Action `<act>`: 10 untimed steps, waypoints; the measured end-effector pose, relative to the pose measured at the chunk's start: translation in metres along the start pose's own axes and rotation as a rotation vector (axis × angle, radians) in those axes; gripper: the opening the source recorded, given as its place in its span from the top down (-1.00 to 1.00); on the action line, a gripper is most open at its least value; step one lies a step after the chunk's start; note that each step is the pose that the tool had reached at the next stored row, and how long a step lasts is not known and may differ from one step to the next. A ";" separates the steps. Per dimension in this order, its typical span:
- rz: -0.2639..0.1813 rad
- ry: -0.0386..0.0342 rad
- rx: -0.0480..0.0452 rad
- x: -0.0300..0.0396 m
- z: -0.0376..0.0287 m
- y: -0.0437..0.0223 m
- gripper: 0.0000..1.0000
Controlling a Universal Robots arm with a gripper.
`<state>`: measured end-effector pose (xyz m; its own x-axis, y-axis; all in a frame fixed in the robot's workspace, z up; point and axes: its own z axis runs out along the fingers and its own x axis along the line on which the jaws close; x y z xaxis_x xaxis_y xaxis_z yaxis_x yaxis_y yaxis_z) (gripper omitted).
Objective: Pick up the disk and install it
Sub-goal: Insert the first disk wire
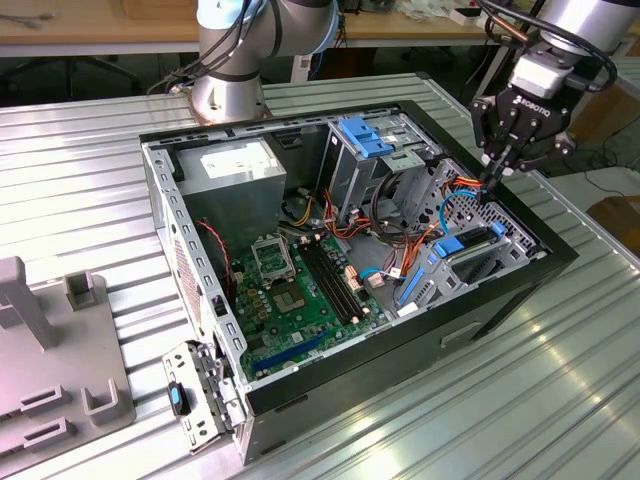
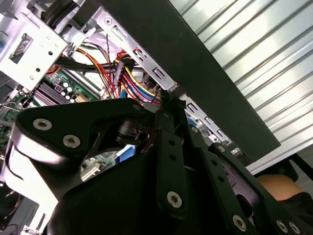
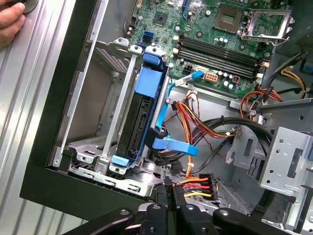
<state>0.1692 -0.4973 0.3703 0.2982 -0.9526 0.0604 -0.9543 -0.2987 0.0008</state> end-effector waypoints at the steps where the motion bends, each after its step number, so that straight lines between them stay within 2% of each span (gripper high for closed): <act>1: 0.017 0.0001 -0.0011 0.0004 0.0001 0.0001 0.67; 3: 0.024 0.0001 -0.0015 0.0031 0.0007 0.0009 0.67; 7: 0.026 -0.0001 -0.0016 0.0134 0.0017 0.0054 0.67; 8: 0.027 -0.0001 -0.0017 0.0131 0.0017 0.0077 0.67; 9: 0.028 0.0013 0.0025 0.0128 0.0022 0.0106 0.67; 10: 0.029 0.0049 0.0145 0.0127 0.0026 0.0123 0.67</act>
<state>0.1613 -0.5132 0.3685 0.2708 -0.9604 0.0651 -0.9621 -0.2723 -0.0154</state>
